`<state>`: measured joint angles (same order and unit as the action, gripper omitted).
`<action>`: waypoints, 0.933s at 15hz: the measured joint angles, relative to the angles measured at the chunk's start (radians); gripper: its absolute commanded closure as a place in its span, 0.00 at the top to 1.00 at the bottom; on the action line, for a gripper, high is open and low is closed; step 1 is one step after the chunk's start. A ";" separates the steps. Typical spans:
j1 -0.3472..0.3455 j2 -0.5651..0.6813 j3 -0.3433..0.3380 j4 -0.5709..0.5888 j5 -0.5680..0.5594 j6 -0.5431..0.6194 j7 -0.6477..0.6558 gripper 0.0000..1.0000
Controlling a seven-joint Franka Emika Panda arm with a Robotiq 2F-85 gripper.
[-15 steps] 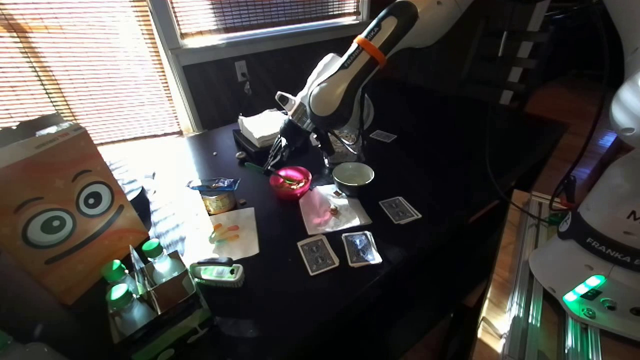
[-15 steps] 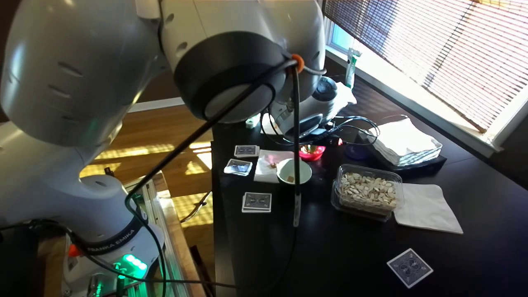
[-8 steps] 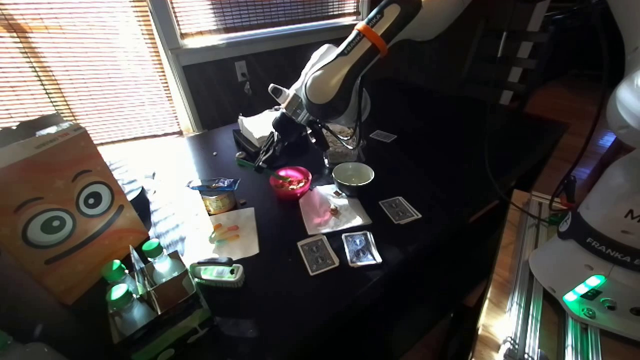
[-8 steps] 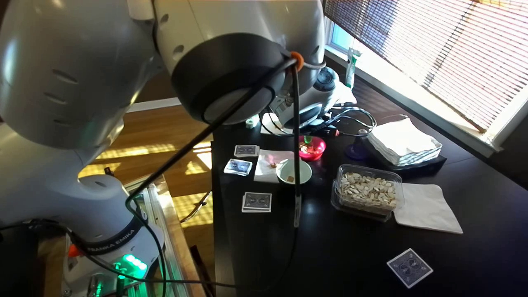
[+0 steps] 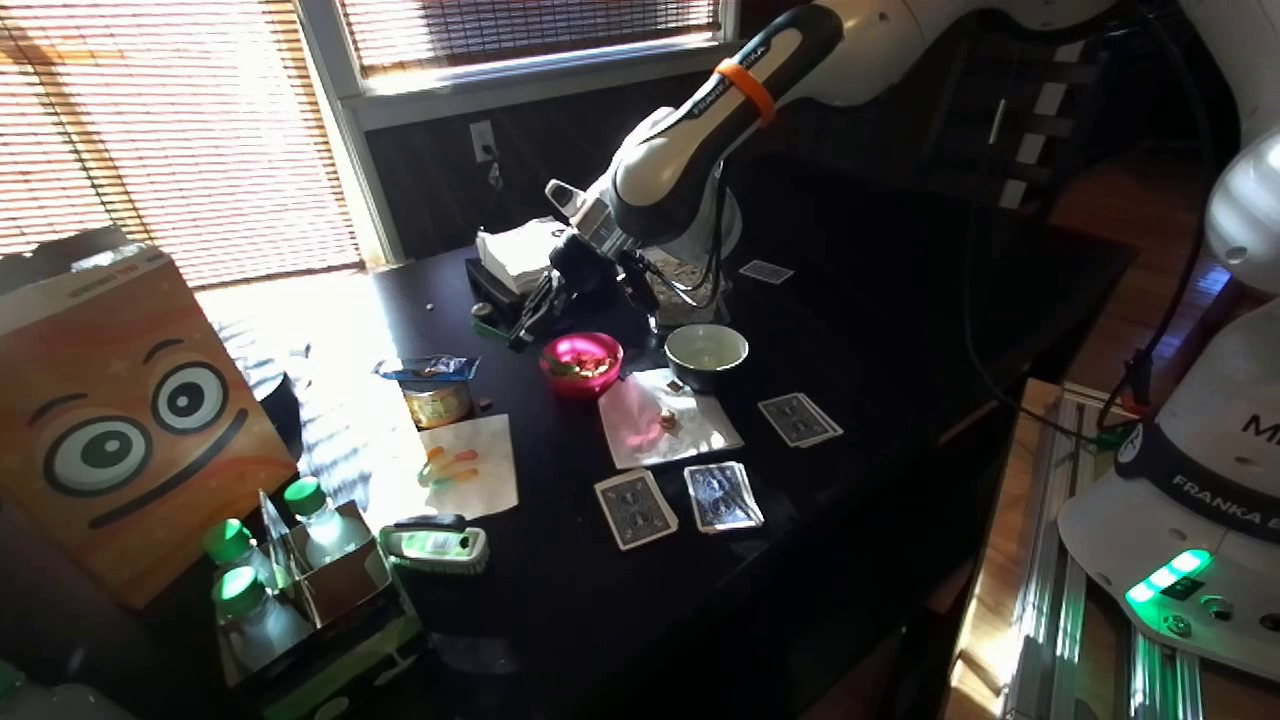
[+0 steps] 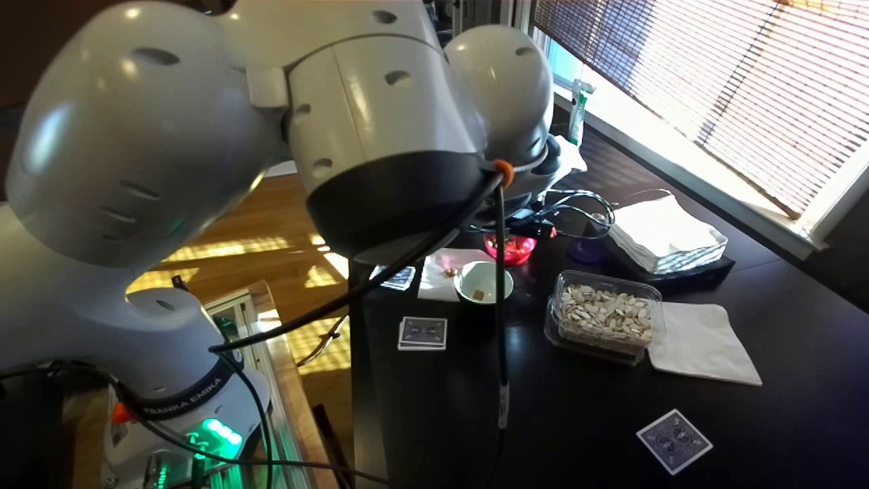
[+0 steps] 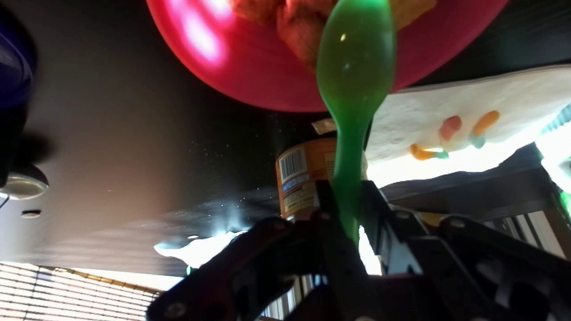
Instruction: Use the green spoon to place some contents from the pink bowl into the black and white bowl.
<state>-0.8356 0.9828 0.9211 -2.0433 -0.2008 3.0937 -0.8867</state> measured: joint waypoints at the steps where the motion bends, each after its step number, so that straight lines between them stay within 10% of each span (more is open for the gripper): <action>1: 0.000 0.013 -0.002 0.007 -0.001 0.003 -0.005 0.05; 14: 0.024 0.040 -0.058 0.061 -0.002 0.006 -0.011 0.05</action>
<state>-0.8116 1.0231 0.8626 -1.9825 -0.2027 3.0993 -0.8981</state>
